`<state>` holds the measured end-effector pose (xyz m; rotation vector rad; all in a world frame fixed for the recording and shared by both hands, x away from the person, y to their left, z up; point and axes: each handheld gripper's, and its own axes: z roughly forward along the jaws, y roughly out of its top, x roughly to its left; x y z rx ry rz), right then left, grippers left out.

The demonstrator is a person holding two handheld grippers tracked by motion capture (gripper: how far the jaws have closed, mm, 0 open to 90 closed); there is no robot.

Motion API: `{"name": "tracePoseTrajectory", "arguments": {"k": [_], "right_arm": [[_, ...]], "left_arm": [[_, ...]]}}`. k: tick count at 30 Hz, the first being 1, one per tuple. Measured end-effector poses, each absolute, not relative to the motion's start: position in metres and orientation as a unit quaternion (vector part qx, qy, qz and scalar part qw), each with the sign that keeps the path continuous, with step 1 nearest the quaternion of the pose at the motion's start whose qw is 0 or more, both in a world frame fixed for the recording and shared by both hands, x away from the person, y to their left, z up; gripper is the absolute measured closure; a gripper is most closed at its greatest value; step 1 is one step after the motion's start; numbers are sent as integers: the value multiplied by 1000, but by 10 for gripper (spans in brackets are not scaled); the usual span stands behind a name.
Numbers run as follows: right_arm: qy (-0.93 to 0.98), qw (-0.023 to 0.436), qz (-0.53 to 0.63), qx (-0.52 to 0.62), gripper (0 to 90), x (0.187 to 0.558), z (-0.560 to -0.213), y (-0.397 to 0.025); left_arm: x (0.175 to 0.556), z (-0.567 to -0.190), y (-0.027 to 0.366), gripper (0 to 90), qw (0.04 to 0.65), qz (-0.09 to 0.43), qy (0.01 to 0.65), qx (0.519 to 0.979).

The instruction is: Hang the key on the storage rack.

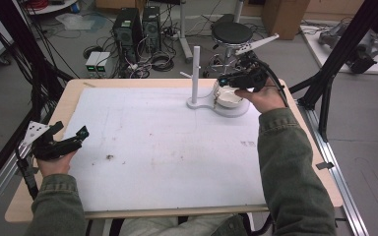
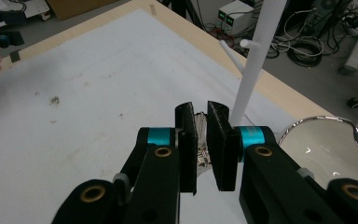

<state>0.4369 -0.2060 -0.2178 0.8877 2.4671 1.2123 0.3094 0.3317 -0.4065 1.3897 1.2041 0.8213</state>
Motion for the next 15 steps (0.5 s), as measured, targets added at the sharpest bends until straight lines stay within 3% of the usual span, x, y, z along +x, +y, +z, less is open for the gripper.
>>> {"name": "tracePoseTrajectory", "arguments": {"k": [15], "right_arm": [[848, 121, 416, 305, 827, 469, -209, -189]], "left_arm": [[310, -408, 332, 66, 536, 341, 506, 584]]}}
